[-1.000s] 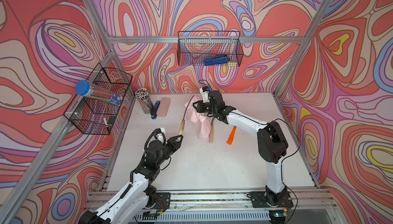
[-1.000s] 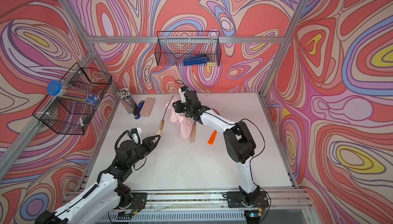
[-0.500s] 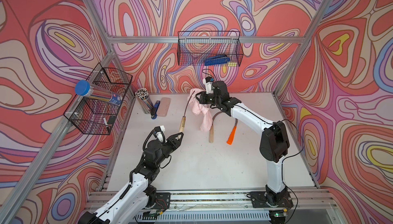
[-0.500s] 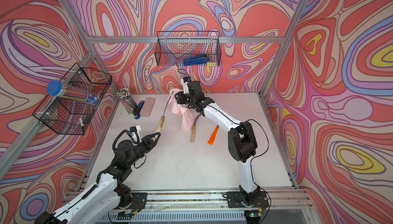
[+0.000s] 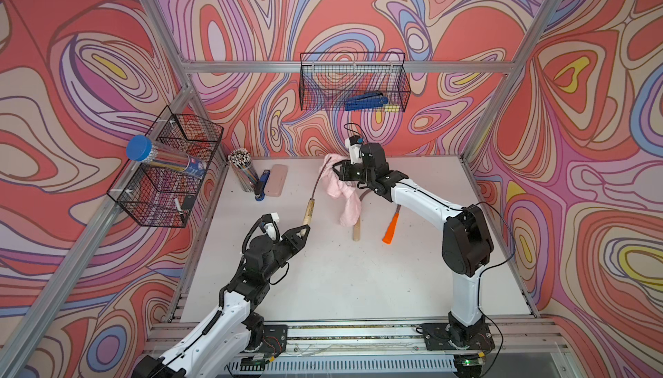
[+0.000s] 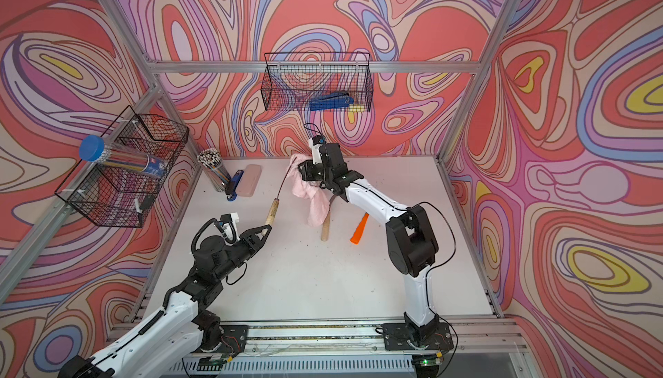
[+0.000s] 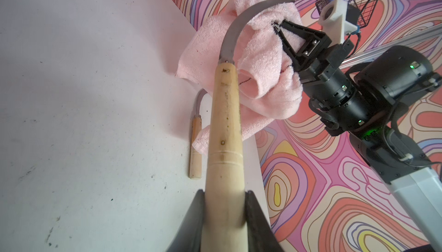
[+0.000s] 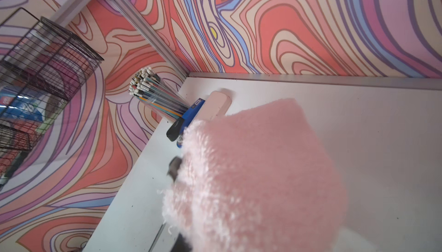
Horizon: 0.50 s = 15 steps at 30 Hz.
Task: Wipe small sickles with rags
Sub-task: Wipe the small sickle.
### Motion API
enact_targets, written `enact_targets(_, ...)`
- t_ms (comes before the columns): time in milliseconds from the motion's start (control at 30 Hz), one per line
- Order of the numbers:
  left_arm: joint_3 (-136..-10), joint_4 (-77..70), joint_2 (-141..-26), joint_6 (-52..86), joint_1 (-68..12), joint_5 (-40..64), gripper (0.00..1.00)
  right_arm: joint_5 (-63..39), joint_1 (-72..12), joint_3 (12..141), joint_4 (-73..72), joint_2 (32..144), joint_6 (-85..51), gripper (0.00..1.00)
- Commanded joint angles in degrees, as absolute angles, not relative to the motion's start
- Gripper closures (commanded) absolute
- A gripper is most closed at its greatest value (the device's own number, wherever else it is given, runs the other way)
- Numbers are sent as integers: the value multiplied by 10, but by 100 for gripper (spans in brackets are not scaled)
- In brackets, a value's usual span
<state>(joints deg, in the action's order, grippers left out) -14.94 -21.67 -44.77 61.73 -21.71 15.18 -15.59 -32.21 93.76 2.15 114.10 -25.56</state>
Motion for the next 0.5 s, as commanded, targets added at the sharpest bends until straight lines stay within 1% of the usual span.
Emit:
enact_targets(0,-152,-201,-454,620,-219,156,100,-137,-364,894,-45,1109,-235,100)
enact_targets(333,-154,-205,-464,617,-218,147,100,-131,-465,784,-109,1083,-239,100)
enact_targets(467,-152,-204,-461,618,-218,144,100,-135,-472,724,-157,1064,-267,100)
